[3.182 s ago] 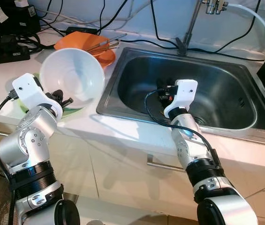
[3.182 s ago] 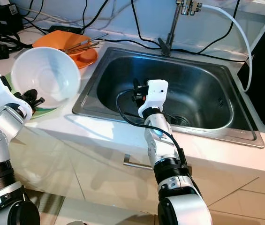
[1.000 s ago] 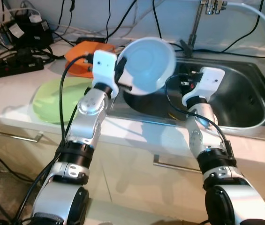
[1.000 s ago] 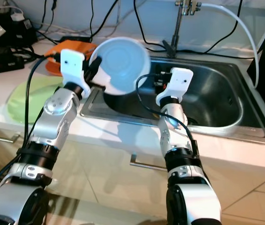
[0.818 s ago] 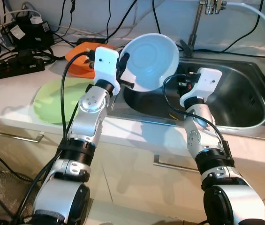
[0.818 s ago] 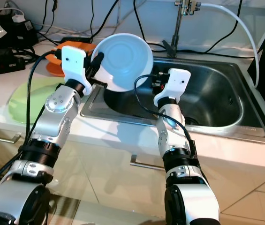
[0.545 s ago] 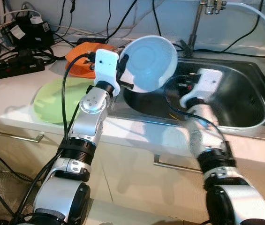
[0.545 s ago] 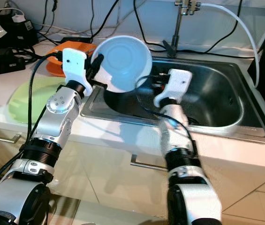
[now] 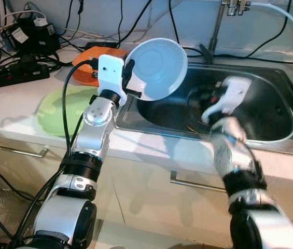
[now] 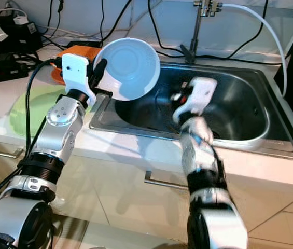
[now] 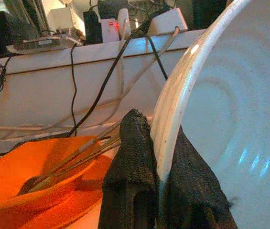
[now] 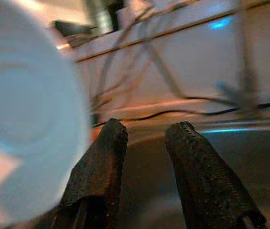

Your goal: Kitchen organization

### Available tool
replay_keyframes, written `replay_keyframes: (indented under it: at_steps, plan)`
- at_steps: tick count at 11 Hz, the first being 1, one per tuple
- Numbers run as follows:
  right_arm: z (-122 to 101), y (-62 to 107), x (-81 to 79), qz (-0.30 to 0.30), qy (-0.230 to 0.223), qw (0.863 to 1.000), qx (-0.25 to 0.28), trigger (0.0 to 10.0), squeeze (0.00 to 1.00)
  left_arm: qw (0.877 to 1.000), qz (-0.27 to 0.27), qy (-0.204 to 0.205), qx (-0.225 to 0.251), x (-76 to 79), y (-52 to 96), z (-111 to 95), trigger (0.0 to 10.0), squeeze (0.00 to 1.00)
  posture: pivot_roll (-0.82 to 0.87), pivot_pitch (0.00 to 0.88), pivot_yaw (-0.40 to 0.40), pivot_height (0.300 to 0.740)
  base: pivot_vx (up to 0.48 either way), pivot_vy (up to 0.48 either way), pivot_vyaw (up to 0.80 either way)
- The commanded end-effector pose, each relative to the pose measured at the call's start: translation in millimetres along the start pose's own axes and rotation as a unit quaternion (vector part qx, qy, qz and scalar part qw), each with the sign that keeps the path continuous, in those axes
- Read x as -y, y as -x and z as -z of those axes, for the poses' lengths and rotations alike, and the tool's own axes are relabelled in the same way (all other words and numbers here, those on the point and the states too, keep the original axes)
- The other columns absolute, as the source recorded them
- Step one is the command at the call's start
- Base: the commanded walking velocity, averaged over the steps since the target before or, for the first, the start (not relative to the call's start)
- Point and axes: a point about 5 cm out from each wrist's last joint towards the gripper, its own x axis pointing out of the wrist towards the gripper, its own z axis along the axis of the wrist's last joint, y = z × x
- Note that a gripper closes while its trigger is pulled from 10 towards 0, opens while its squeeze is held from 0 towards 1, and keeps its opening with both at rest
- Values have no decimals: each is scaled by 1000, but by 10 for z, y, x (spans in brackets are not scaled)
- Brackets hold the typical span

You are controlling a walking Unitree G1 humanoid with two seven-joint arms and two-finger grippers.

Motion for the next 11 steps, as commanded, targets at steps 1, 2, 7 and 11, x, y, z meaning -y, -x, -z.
replay_keyframes:
  at_steps: [1, 2, 7, 11]
  plan:
    - [-33, 10, -69, -43, 0, 999, 0, 10000, 0, 1000, -4, -8, 27, -16, -53, -124, 10000, 0, 173, 0, 45, 740, 0, 0, 0]
    - [-22, 35, -65, -51, 3, 999, -5, 10000, 0, 1000, -4, -6, 28, -10, -56, -125, 10000, 0, 171, 0, 43, 740, 0, 0, 0]
    - [-66, 6, -35, -59, -3, 998, -12, 10000, 471, 999, 5, 10, 33, 27, -70, -119, 10000, 0, 167, 0, 30, 740, 0, 0, 0]
    - [-29, -13, -113, -72, -12, 997, -18, 10000, 0, 998, 40, 26, 31, 99, -58, -98, 10000, 0, 178, 0, 28, 740, 0, 0, 0]
